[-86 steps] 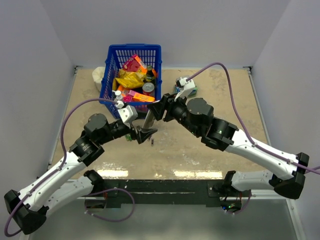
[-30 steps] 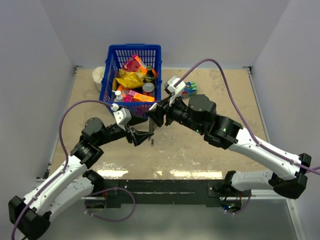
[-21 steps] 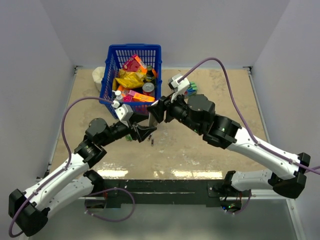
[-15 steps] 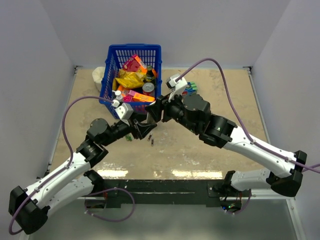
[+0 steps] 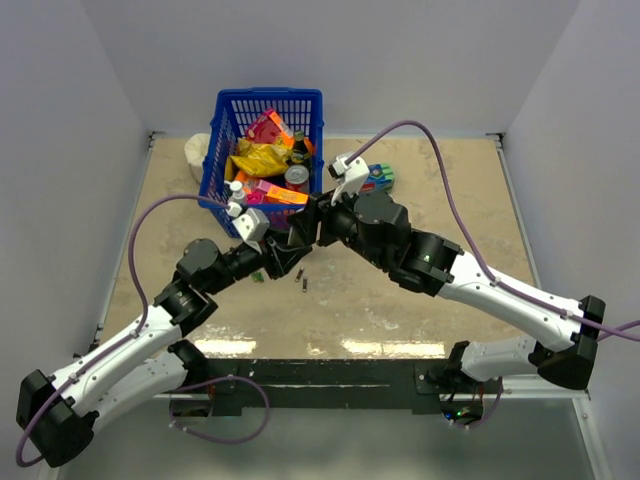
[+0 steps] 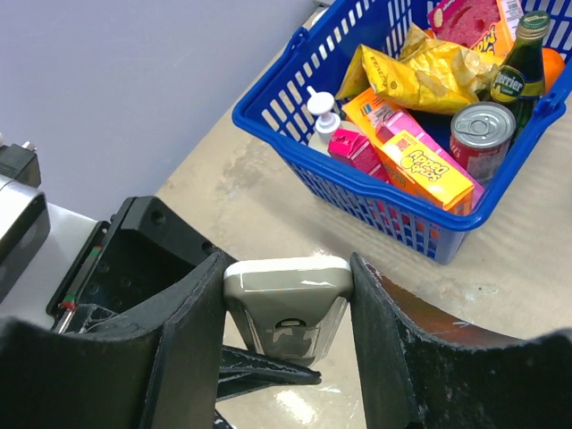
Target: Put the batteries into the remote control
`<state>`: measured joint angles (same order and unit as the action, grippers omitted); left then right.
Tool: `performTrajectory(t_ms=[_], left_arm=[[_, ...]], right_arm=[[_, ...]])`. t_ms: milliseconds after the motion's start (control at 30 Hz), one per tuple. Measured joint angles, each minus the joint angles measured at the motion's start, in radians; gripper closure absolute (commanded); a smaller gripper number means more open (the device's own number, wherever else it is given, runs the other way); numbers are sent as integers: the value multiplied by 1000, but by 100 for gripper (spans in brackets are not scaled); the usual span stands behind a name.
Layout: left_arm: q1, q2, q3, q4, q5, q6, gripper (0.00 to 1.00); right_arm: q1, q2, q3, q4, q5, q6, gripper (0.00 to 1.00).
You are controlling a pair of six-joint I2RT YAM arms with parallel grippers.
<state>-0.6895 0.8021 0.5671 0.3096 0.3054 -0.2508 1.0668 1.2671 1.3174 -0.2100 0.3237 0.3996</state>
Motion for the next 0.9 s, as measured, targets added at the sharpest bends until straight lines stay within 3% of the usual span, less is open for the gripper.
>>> performTrajectory(t_ms=[100,267,400,567,600,700,733,900], left_arm=[[0,-11,-9,-13,-1,2,45],[-1,-31,-35,-45,-9,0,46],[-1,-40,-42,-60,-23,1,63],[-6,-43,-42,-60,-37,5,73],[-6,-43,-42,-59,-40,5,82],[-6,-43,-42,-57,-49,0,100],[-7,-43,-44,-53,-54,-3,100],[-8,-84,-123,29,-95,-56,100]], right_arm=[[4,0,0,2,2,5,100],[6,0,0,6,13,14,100],[7,0,0,6,27,24,100],[9,2,0,8,38,32,100],[9,3,0,9,42,35,100],[12,4,0,10,53,41,71],[12,4,0,11,56,47,53],[13,2,-23,15,74,112,32]])
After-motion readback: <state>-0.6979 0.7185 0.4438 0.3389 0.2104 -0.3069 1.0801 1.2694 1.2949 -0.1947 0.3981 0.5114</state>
